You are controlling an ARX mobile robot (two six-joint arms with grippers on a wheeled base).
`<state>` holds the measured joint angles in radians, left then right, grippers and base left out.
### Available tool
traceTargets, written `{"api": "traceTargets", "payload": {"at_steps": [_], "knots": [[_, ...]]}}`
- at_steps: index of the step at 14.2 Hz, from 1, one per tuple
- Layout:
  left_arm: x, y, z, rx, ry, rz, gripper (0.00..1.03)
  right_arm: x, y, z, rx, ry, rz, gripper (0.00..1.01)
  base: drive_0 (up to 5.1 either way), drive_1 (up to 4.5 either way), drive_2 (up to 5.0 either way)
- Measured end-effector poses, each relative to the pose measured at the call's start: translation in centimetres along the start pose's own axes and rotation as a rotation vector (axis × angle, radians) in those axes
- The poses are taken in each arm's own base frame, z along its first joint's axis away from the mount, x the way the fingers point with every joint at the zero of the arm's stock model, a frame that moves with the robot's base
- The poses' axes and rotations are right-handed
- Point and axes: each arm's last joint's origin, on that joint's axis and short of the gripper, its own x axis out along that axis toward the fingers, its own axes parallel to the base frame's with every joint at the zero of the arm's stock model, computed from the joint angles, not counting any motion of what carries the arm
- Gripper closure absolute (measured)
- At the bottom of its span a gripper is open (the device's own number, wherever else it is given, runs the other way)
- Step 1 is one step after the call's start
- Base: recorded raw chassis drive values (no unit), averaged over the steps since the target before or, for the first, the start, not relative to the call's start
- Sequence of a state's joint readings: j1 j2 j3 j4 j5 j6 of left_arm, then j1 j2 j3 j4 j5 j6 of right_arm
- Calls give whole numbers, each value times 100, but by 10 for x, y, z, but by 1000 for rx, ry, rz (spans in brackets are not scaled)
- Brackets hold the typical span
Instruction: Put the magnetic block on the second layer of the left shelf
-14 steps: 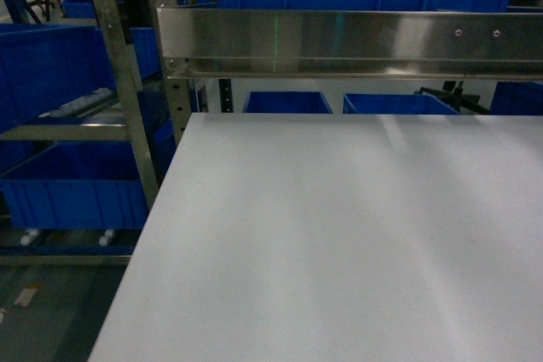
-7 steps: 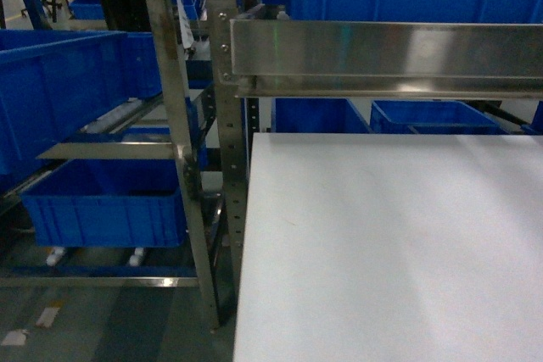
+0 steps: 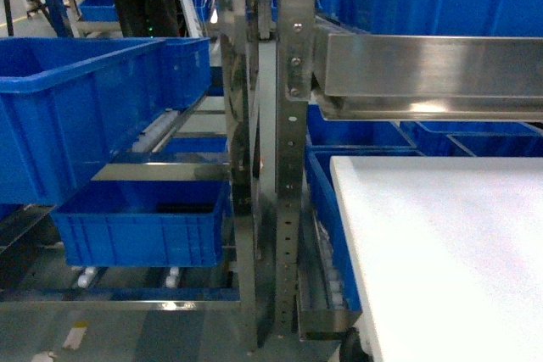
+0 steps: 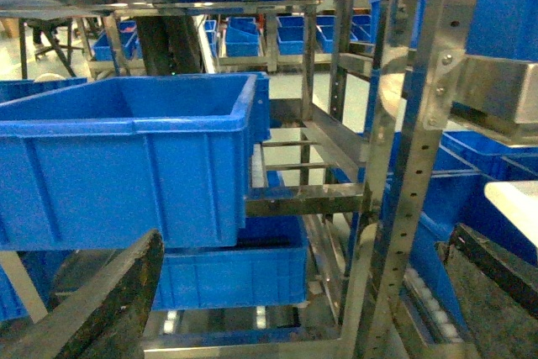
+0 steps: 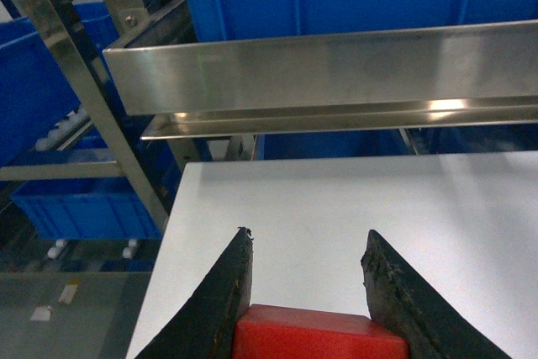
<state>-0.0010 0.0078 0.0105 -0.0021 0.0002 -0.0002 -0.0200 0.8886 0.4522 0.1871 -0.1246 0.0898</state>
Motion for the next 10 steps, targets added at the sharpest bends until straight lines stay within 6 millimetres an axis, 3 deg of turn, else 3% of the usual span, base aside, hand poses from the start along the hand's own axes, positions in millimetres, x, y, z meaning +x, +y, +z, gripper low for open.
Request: {"api": "traceTargets", "payload": {"at_steps": [10], "knots": [[0, 0, -1, 0, 6, -2, 5, 0, 1, 0, -1, -1, 6, 69, -476, 374, 74]]}}
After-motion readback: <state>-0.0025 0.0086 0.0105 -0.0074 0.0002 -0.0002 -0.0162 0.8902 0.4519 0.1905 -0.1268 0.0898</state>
